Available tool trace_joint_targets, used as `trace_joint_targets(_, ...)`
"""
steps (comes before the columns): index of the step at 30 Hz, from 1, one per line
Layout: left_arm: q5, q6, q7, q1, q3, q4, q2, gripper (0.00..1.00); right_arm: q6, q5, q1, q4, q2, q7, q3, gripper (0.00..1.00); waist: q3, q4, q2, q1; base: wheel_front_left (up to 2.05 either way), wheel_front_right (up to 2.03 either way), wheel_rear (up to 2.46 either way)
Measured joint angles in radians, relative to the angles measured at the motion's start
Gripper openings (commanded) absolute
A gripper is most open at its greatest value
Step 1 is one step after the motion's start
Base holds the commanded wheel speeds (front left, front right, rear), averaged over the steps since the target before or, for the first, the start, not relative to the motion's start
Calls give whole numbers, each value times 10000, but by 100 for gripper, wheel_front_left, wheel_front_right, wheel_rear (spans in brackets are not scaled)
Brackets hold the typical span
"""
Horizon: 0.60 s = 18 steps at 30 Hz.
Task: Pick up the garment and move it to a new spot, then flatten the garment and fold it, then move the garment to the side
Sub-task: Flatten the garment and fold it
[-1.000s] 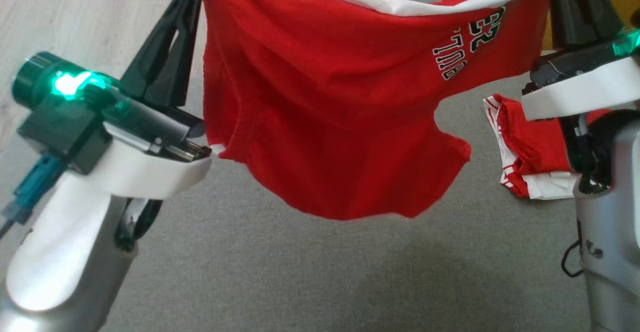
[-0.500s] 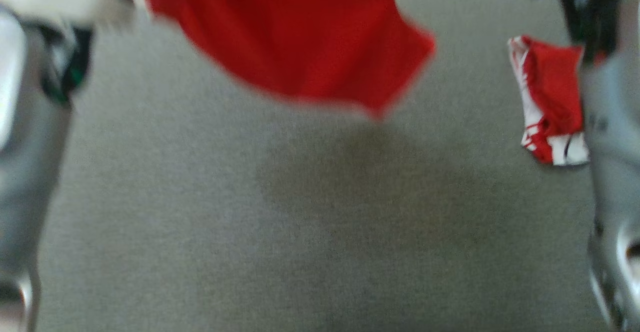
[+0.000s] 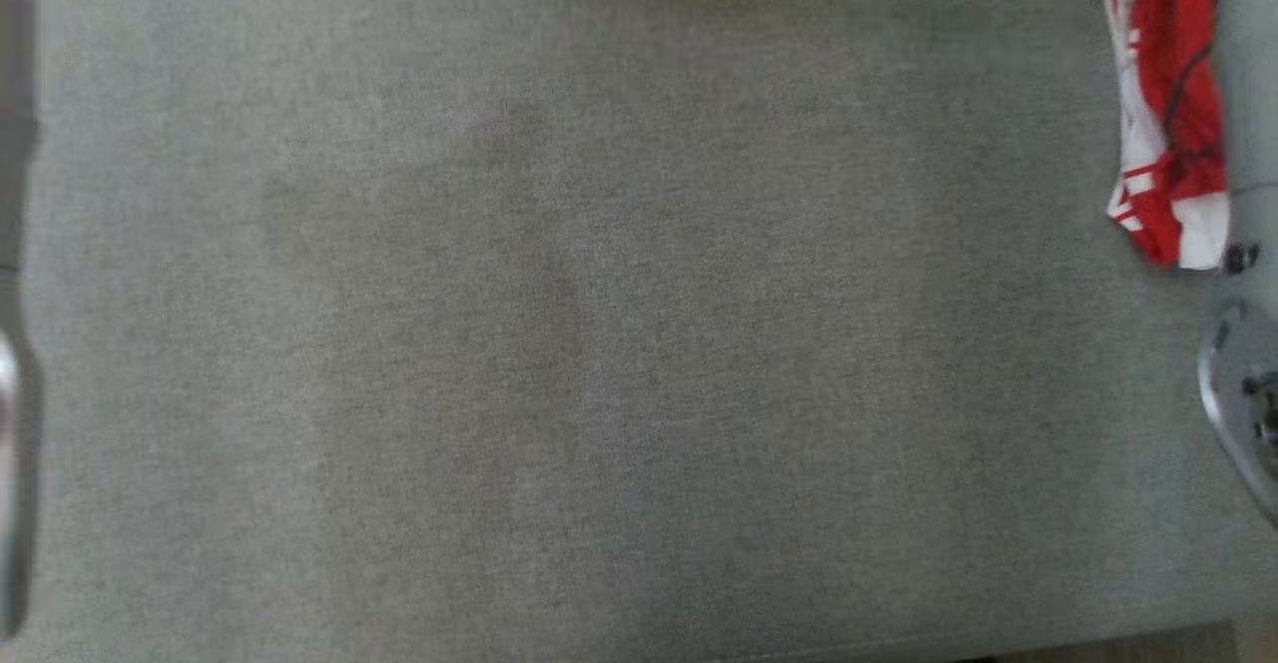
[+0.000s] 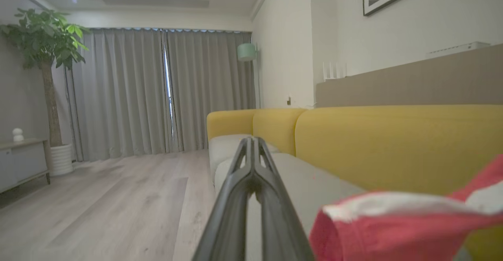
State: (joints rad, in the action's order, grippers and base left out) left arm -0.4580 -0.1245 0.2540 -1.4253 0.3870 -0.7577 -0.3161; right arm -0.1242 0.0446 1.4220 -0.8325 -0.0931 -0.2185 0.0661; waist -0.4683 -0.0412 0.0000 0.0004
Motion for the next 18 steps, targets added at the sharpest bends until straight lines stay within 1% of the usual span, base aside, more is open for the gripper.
trace_joint_targets(2, -25, 0, 33, 168, 17, -234, 182, 0, 0, 21, -192, -564, 17, -125, -140, 0, -192, 31, 0, 0, 0, 0, 0)
trace_joint_targets(5, -132, -4, 38, 855, 104, -63, 445, 0, 0, 115, -735, -1250, 90, -224, -182, 0, -335, 175, 0, -2, 0, 0, 0)
trace_joint_targets(7, -284, -54, 38, 1546, 349, 136, 481, 0, 2, 123, -1173, -1634, 151, -270, -27, 0, -339, 252, 0, -2, 0, 0, 0)
trace_joint_targets(9, -426, -77, 36, 2330, 397, 291, 487, 0, 2, 125, -1563, -1891, 192, -293, 138, 0, -257, 287, 0, -2, 0, 0, 0)
trace_joint_targets(13, -717, -77, 36, 3406, 182, 798, 445, 0, 0, -88, -1857, -2006, 171, -326, 339, 0, 32, 339, 0, -4, 0, 0, 0)
trace_joint_targets(18, -861, -77, 38, 4137, -40, 1540, 441, 0, 0, -571, -2158, -1758, 165, -357, 947, 0, 590, 345, 0, -5, 0, 0, 0)
